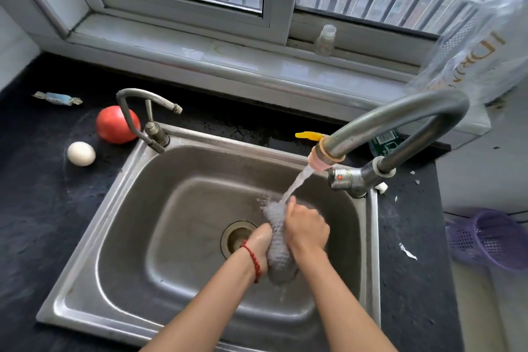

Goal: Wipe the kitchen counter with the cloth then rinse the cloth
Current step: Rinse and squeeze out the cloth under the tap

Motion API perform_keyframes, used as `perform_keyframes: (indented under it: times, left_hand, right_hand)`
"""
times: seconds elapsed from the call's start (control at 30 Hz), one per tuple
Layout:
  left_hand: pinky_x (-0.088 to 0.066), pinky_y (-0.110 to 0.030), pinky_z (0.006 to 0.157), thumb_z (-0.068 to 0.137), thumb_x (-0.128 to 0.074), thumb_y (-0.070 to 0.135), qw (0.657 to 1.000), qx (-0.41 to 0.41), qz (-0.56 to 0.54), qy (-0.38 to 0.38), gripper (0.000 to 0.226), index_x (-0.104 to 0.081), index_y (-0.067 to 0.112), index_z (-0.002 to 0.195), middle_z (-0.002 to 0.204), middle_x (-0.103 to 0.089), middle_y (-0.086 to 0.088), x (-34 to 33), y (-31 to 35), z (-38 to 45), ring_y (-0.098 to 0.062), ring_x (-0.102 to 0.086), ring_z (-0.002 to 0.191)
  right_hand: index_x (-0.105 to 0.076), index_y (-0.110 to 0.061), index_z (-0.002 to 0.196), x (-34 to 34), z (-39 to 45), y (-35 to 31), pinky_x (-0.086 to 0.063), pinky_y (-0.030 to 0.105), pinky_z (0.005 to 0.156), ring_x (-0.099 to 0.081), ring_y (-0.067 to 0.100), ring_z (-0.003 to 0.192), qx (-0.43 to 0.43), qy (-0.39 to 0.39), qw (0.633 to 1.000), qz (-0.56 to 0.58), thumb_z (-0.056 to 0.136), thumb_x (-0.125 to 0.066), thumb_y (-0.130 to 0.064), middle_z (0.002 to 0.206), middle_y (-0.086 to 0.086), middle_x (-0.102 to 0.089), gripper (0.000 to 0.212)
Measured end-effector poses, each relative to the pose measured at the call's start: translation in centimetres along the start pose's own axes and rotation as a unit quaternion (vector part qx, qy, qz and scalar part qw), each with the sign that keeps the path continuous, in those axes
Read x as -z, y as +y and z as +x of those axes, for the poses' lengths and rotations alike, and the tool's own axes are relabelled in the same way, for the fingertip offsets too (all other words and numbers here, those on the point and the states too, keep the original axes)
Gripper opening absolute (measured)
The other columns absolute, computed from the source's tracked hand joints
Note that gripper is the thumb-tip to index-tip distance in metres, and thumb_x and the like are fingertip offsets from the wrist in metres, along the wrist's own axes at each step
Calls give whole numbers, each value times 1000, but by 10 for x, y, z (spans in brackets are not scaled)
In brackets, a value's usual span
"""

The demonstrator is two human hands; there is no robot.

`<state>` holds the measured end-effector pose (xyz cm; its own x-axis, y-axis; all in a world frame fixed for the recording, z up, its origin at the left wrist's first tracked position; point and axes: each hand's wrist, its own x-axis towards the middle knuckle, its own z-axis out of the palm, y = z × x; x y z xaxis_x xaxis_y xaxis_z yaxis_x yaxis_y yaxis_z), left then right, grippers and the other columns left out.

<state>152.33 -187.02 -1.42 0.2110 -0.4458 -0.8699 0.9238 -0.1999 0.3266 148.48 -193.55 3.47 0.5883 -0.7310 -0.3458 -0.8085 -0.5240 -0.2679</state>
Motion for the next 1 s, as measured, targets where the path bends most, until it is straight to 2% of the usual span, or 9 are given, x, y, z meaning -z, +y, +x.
perform_keyframes:
  times: [0.07,0.2,0.27,0.37,0.5,0.67,0.8,0.93,1.0]
  left_hand:
    - [-52,-33,69,90,-48,35,999,-10,-34,-12,30,-61,13,73,67,-65,-6,-2,-5,2,-20,-60,70]
    - [-53,-35,74,88,-51,37,995,-41,-89,-13,32,-66,9,89,82,-68,-10,4,-6,6,-24,-64,75]
    - [-52,-34,68,89,-48,39,993,-38,-106,24,37,-66,8,84,74,-66,-11,9,-6,7,-24,-62,67]
    - [-48,-25,53,88,-44,44,990,-31,-130,40,40,-61,11,72,54,-60,-6,13,-6,8,-19,-56,48]
    - [-48,-25,51,88,-44,46,991,-21,-133,27,45,-62,10,69,58,-59,-8,12,-6,8,-21,-56,48]
    - [-46,-21,40,90,-41,43,992,-24,-122,2,46,-56,9,62,43,-56,-7,14,0,3,-20,-53,36]
    - [-48,-23,45,92,-37,40,988,-40,-145,-23,45,-57,11,64,47,-58,-5,10,7,-8,-20,-53,38]
    - [-49,-27,53,93,-37,37,985,-62,-148,-55,42,-58,11,68,49,-60,-3,2,12,-19,-19,-54,40]
    - [-51,-28,53,93,-38,37,986,-69,-137,-67,40,-58,10,71,50,-60,-4,0,13,-24,-20,-55,42]
  right_hand:
    - [-66,-6,106,3,10,2,-47,42,87,-60,39,104,-13,9,1000,22,99,-19,-39,110,21,-66,58]
    - [-64,-6,97,7,3,14,-45,38,72,-61,39,95,8,82,993,87,97,-29,-43,100,18,-68,50]
    - [-59,-6,89,20,-1,26,-38,33,63,-63,37,84,9,168,973,155,93,-43,-42,85,14,-67,40]
    - [-56,-4,93,48,2,28,-34,29,59,-61,34,70,20,275,935,225,87,-59,-32,67,7,-58,29]
    - [-59,-1,87,64,13,18,-38,31,52,-65,38,63,81,316,931,163,86,-62,-23,68,17,-68,22]
    - [-63,-2,94,76,17,30,-46,41,70,-61,43,87,24,293,935,197,91,-53,-29,87,22,-71,29]
    - [-63,-7,97,77,16,31,-44,39,74,-59,39,95,7,282,932,227,91,-53,-33,89,17,-73,29]
    - [-61,-7,81,59,4,42,-36,32,63,-62,36,79,-4,267,909,320,89,-55,-36,73,15,-70,31]
    - [-61,-10,69,42,-12,43,-43,35,65,-63,34,73,-37,193,916,350,90,-51,-39,63,10,-67,38]
